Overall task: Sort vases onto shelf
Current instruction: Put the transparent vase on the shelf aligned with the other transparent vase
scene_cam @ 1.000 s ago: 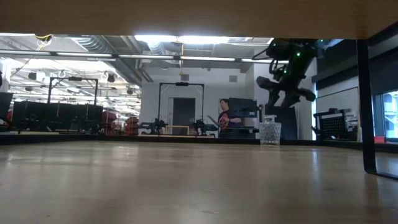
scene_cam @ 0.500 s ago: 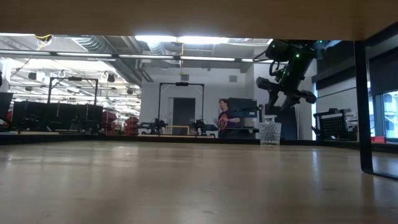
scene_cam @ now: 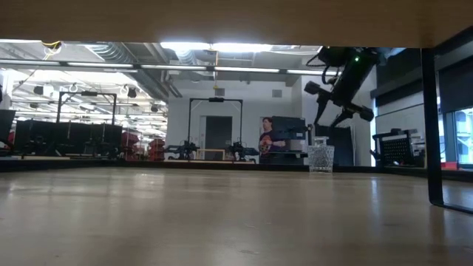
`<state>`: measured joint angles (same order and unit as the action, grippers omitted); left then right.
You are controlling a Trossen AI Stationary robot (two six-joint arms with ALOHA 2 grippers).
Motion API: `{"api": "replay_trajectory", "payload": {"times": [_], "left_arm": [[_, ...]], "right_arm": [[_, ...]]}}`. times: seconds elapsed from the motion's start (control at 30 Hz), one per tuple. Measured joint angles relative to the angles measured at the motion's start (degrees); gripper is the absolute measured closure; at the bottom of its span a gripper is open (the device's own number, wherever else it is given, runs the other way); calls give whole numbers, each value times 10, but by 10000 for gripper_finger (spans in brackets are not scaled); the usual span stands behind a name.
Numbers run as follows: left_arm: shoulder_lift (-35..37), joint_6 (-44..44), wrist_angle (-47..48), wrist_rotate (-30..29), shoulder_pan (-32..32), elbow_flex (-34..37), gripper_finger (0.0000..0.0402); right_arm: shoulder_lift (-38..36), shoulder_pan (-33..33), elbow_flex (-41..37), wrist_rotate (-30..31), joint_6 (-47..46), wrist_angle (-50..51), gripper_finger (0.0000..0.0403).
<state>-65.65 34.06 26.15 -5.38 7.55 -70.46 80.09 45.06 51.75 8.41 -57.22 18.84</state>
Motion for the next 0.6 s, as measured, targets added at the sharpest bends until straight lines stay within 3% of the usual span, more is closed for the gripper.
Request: {"api": "replay_trajectory", "payload": {"times": [0.23, 0.6], "left_arm": [[0, 1, 0, -6, 5, 0, 289], [0, -1, 0, -50, 5, 0, 289]], "right_arm": [[-12, 35, 0, 10, -31, 23, 261], [19, 83, 0, -22, 20, 31, 261]]}}
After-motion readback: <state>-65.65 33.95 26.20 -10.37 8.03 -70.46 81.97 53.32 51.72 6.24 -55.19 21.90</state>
